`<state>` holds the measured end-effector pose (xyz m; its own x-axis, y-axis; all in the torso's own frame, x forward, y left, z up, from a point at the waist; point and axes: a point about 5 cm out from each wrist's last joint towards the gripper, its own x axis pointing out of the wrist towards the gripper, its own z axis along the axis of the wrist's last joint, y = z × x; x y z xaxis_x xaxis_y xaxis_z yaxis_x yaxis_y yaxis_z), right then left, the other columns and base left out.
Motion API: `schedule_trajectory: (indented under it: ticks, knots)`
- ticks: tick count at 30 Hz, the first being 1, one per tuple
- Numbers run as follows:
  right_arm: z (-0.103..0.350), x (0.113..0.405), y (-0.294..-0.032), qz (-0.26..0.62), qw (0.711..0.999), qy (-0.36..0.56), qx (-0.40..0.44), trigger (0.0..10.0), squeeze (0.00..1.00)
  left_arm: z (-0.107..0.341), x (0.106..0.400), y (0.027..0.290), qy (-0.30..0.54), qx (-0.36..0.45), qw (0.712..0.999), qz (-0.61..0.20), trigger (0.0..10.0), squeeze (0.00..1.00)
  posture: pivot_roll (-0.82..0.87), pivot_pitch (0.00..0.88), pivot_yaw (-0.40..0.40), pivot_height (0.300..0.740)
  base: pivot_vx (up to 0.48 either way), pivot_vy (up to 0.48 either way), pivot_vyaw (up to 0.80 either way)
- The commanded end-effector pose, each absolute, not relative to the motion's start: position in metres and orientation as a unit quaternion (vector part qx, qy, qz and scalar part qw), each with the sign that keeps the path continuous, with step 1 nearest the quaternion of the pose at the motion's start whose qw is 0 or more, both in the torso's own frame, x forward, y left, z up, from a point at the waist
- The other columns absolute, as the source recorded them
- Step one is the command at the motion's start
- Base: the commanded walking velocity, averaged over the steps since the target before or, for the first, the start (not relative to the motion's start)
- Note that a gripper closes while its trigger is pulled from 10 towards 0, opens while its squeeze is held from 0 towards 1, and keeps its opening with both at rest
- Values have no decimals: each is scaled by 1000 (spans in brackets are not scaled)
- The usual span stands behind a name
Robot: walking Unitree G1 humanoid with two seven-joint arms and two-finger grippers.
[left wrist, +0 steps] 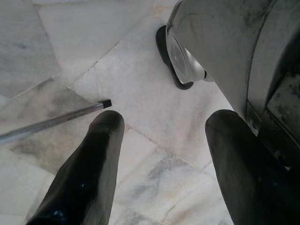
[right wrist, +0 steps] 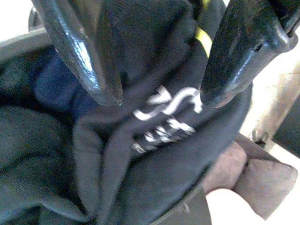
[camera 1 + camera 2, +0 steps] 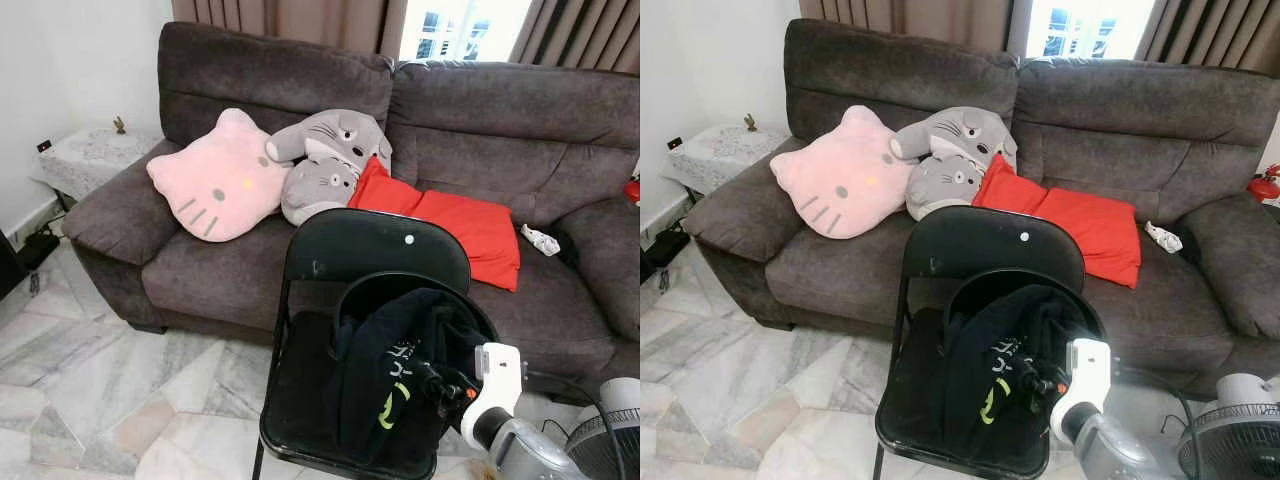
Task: Hang hanger
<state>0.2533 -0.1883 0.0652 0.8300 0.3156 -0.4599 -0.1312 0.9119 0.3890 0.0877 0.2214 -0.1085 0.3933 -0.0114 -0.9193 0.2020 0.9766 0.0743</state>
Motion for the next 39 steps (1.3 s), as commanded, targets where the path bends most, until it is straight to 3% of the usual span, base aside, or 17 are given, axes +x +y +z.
schedule_trajectory:
  ticks: [1, 23, 24, 25, 26, 39]
  knots:
    - [58, 251, -192, 107, 937, 285, 170, 10000, 0, -109, 89, 219, 544, 86, 832, -66, 10000, 0, -72, 10, -38, 740, 0, 0, 0]
    - [49, 258, -196, 105, 933, 284, 197, 10000, 0, -108, 90, 220, 544, 87, 832, -61, 10000, 0, -61, 24, -38, 740, 0, 0, 0]
    - [49, 260, -195, 106, 933, 280, 200, 5098, 0, -108, 90, 220, 544, 87, 832, -61, 10000, 0, -59, 24, -38, 740, 0, 0, 0]
    - [49, 261, -195, 107, 933, 277, 202, 2863, 0, -108, 90, 220, 544, 87, 832, -62, 10000, 0, -59, 24, -38, 740, 0, 0, 0]
    - [50, 265, -194, 110, 934, 273, 203, 0, 0, -108, 90, 220, 544, 88, 832, -62, 10000, 0, -60, 23, -38, 740, 0, 0, 0]
    - [55, 276, -189, 132, 933, 271, 199, 0, 0, -108, 90, 220, 545, 87, 831, -63, 10000, 0, -53, 26, -40, 740, 0, 0, 0]
